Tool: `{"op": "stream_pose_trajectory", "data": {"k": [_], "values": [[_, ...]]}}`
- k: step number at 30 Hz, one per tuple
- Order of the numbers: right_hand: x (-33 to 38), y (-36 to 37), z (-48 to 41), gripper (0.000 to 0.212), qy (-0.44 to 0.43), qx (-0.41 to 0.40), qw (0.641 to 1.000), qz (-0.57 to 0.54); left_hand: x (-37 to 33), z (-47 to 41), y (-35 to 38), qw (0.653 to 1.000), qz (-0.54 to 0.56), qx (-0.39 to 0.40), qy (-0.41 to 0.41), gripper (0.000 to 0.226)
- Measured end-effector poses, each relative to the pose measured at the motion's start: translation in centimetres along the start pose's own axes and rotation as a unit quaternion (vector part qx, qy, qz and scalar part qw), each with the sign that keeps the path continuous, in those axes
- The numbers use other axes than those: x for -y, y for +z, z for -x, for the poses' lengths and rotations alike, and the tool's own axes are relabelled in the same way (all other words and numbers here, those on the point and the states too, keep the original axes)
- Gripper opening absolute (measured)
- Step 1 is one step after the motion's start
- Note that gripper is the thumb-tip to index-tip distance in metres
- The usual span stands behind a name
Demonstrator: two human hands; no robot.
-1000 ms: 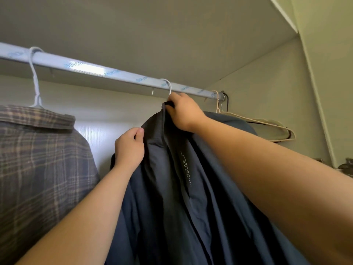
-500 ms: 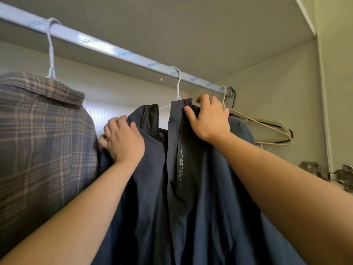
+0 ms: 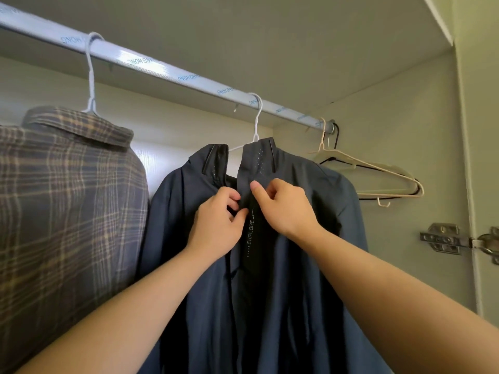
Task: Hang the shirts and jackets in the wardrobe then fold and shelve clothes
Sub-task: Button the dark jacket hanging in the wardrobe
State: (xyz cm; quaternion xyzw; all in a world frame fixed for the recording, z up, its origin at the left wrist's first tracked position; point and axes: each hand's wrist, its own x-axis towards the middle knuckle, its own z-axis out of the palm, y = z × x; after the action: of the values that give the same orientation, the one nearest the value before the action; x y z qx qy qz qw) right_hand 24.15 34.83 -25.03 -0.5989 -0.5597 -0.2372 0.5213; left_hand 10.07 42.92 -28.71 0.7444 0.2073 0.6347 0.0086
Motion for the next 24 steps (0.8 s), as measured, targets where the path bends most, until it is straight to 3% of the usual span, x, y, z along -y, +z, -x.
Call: {"op": "stream_pose_trajectory", "data": {"k": [2, 5, 7, 10, 13, 15, 19, 24], "values": [[-0.3, 0.2, 0.0, 0.045, 0.039, 0.0, 0.998, -0.05, -0.3, 0.1, 0.3, 0.997, 0.034, -0.011, -0.074, 0.028], [-1.4, 0.5, 0.8, 0.025, 0.056, 0.015, 0.995, -0.084, -0.6, 0.2, 0.7, 0.979, 0.135, 0.033, -0.147, 0.031], [-2.1, 0.8, 1.9, 0.011, 0.023, 0.066, 0.995, -0.072, -1.1, -0.1, 0.7, 0.981, 0.13, 0.05, -0.133, 0.035], [-2.8, 1.9, 3.9, 0.03, -0.045, 0.128, 0.991, 0.006, -1.9, -0.8, 0.2, 0.994, 0.05, 0.063, -0.078, 0.038], [-2.6, 3.4, 5.3, 0.049, -0.034, 0.098, 0.992, 0.068, -2.3, -1.3, -0.2, 0.995, 0.023, 0.088, -0.047, 0.042], [-2.4, 4.1, 5.5, 0.043, -0.033, 0.07, 0.994, 0.081, -2.2, -1.3, -0.3, 0.995, -0.004, 0.104, 0.002, 0.045], [-2.1, 4.6, 5.4, 0.032, 0.038, 0.019, 0.997, -0.07, -0.8, -1.4, -1.0, 0.984, -0.098, 0.118, 0.089, 0.053], [-2.3, 4.8, 5.4, 0.042, 0.198, 0.045, 0.933, -0.298, 0.5, -0.9, -1.4, 0.963, -0.187, 0.142, 0.135, 0.063]]}}
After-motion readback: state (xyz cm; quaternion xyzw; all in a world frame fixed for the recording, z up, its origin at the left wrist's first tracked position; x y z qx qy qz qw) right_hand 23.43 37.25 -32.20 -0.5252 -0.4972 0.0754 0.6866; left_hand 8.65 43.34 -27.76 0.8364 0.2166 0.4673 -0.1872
